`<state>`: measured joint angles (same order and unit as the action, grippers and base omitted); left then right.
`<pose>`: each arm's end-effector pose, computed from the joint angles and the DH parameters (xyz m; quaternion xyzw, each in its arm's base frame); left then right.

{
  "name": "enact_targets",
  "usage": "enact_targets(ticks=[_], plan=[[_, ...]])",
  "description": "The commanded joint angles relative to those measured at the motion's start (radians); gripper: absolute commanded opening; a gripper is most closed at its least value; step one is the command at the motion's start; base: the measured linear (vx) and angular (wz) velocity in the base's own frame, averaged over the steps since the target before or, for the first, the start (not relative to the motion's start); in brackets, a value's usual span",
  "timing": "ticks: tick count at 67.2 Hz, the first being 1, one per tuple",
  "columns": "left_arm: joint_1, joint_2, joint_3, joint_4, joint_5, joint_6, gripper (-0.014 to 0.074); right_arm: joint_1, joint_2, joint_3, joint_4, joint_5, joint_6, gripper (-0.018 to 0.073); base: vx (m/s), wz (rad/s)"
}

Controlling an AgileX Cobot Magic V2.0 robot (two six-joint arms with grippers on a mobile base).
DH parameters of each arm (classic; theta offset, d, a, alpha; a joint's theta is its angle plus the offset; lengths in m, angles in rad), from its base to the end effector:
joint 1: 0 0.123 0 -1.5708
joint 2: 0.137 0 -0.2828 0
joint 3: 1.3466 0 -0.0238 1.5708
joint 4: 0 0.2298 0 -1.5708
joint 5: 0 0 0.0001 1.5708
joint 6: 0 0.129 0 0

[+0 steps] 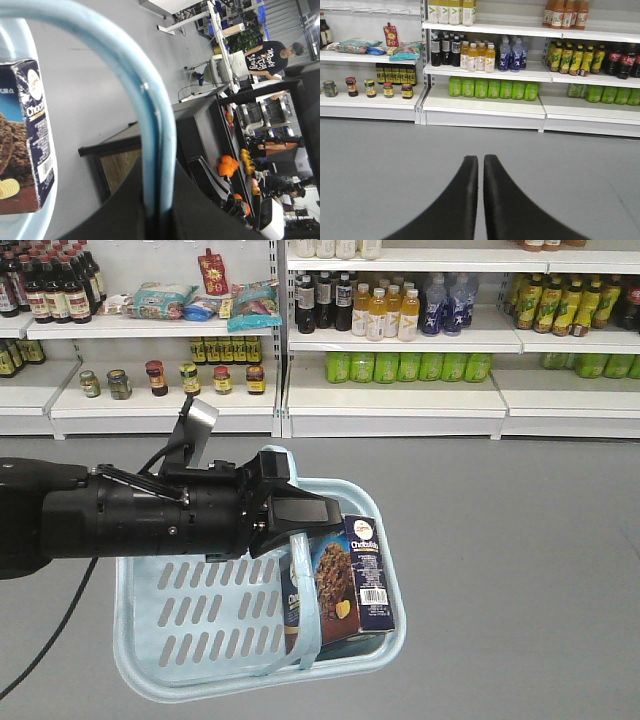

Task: Left arm holds basket, right arm returns cookies
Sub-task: 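Drive toward the drink shelves holding the basket in the left gripper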

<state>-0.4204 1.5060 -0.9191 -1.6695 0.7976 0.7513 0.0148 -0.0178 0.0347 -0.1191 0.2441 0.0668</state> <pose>0.2518 -0.2133 0.2807 0.0007 0.7977 -0.5728 0.1884 0.0738 -0.0026 0.1743 -0.0151 0.7651 -0.0219 0.6434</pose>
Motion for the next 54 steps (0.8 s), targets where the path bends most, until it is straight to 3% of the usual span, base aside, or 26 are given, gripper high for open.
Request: enact_targets(ticks=[1,54], plan=[[-0.005,-0.045,-0.029,-0.103,0.05,0.014,-0.0003,-0.004,-0.006,0.011,-0.006,-0.073,-0.005,0.0004,0.43,0.0],[-0.005,-0.045,-0.029,-0.103,0.048,0.014,-0.0003,-0.004,-0.006,0.011,-0.006,-0.073,-0.005,0.0004,0.42,0.01]])
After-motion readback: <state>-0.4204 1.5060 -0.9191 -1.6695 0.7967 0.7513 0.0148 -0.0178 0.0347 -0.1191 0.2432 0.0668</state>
